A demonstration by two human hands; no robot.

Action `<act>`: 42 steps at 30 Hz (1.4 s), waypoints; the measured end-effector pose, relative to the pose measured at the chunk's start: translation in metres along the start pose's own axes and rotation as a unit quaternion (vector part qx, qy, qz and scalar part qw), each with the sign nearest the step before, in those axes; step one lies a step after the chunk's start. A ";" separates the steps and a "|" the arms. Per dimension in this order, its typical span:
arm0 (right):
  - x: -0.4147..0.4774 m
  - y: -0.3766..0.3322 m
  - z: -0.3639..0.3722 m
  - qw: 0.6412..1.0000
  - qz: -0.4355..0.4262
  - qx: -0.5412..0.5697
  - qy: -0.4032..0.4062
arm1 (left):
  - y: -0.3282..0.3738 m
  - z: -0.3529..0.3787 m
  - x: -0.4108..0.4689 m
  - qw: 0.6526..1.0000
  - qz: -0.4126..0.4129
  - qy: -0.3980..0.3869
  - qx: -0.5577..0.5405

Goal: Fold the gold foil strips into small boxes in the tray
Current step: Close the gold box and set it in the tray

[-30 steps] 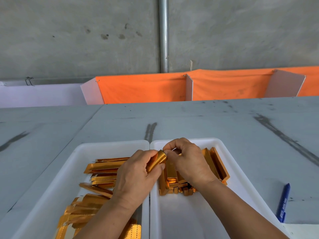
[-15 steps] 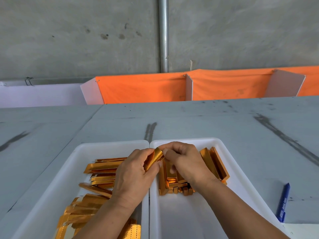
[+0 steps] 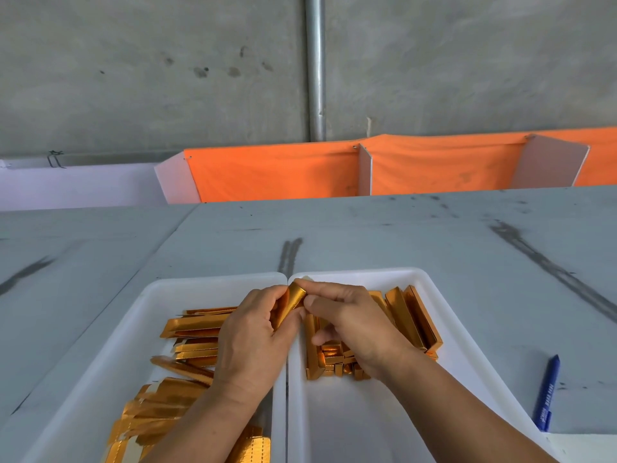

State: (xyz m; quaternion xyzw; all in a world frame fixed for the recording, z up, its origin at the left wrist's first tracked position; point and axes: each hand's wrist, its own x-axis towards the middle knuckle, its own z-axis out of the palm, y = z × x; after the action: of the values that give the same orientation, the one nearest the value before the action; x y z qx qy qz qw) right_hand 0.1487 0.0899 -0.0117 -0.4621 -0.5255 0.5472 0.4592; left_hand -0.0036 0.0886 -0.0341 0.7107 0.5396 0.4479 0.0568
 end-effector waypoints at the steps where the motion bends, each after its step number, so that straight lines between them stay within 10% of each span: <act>1: 0.000 0.000 0.000 1.000 0.004 0.013 -0.010 | 0.000 0.000 0.000 1.000 0.001 0.002 0.000; 14: 0.006 -0.005 -0.008 0.989 0.025 0.110 0.092 | 0.000 0.003 -0.001 1.000 0.015 -0.021 -0.006; 42: 0.002 -0.007 -0.005 0.992 0.021 0.112 0.052 | 0.004 0.002 -0.003 0.998 0.049 -0.037 -0.010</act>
State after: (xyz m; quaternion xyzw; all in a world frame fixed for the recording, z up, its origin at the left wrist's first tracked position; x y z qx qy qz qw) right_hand 0.1536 0.0927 -0.0051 -0.4463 -0.4270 0.5872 0.5232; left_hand 0.0004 0.0855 -0.0346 0.7517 0.4969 0.4292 0.0619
